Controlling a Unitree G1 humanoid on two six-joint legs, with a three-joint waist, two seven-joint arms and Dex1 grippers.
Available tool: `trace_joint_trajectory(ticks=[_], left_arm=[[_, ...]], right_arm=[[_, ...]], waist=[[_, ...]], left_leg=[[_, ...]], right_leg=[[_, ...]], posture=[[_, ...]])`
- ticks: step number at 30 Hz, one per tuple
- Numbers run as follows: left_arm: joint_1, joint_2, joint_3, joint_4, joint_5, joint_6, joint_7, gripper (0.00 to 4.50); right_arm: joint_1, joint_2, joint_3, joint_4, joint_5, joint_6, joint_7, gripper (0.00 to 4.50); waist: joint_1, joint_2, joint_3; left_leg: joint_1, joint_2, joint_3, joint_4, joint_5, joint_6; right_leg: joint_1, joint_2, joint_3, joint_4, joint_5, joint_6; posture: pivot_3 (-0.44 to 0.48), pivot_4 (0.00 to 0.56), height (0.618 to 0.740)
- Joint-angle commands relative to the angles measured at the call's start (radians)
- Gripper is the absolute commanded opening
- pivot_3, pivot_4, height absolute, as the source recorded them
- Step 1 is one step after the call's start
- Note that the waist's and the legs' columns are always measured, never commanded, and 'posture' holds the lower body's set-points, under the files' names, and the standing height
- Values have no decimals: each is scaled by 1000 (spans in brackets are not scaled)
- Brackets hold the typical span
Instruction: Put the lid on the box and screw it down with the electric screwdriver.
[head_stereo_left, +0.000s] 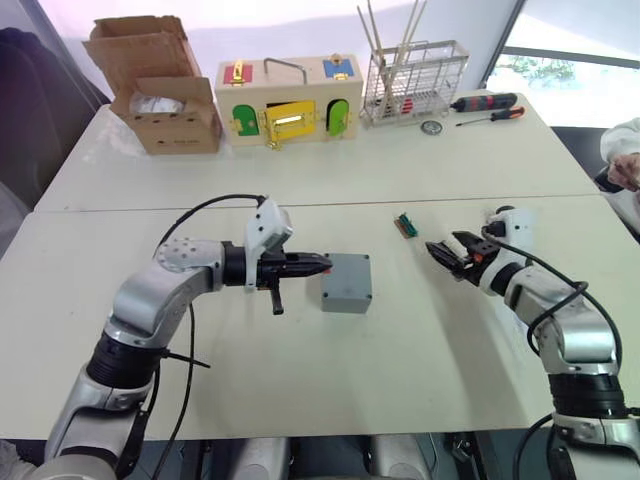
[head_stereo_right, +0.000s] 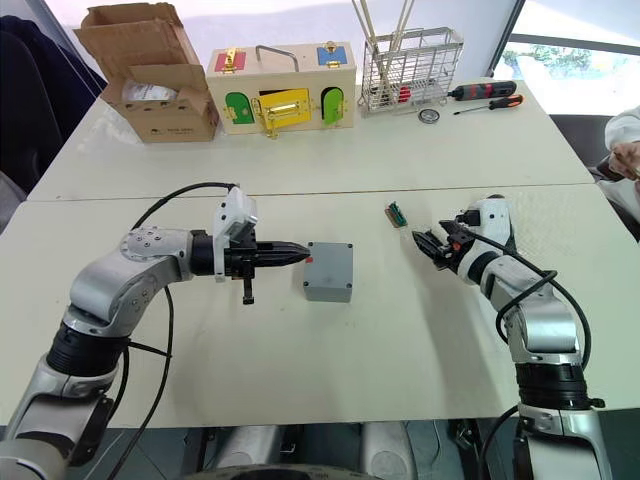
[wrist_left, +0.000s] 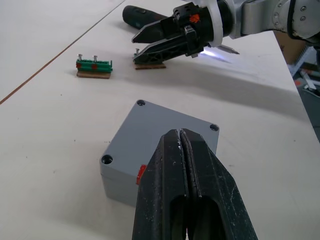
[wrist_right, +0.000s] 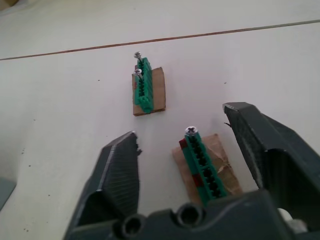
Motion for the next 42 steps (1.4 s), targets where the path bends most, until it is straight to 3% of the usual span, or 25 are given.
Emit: trace_joint_trajectory(ticks=[1,4,5,23,29,34,42], left_arm=[[5,14,16,-37,-20,-2,-3,0],[4,16,14,-38,-22,0,0,0],[3,16,13,-38,-22,0,1,0],[18,16,15,-22,-20,-13,8,0],[32,26,20,-31,-26,-5,4,0],[44,74,51,-53,-48,13,-13,0],[114,174,84,-124,-94,37,-39,0]], right_arm=[[-19,2,-3,-3,-9,-27,1,1699],[-22,1,-2,4,-14,-30,3,180],[-24,2,-4,7,-14,-32,1,74],[-41,4,-45,-67,40,13,-21,74],[-98,-15,-58,-174,95,52,-12,74],[-137,-15,-33,-301,229,177,51,74],[-73,-5,48,-443,384,318,125,74]], waist=[[0,0,0],[0,0,0],[0,0,0],[0,0,0],[-1,0,0],[-1,0,0],[2,0,0]], left_leg=[[0,0,0,0,0,0],[0,0,0,0,0,0],[0,0,0,0,0,0],[0,0,0,0,0,0],[0,0,0,0,0,0],[0,0,0,0,0,0],[0,0,-1,0,0,1]], right_leg=[[0,0,0,0,0,0],[0,0,0,0,0,0],[0,0,0,0,0,0],[0,0,0,0,0,0],[0,0,0,0,0,0],[0,0,0,0,0,0],[0,0,0,-1,0,0]], posture=[[0,150,730],[0,150,730],[0,150,730],[0,150,730],[0,150,730],[0,150,730],[0,150,730]])
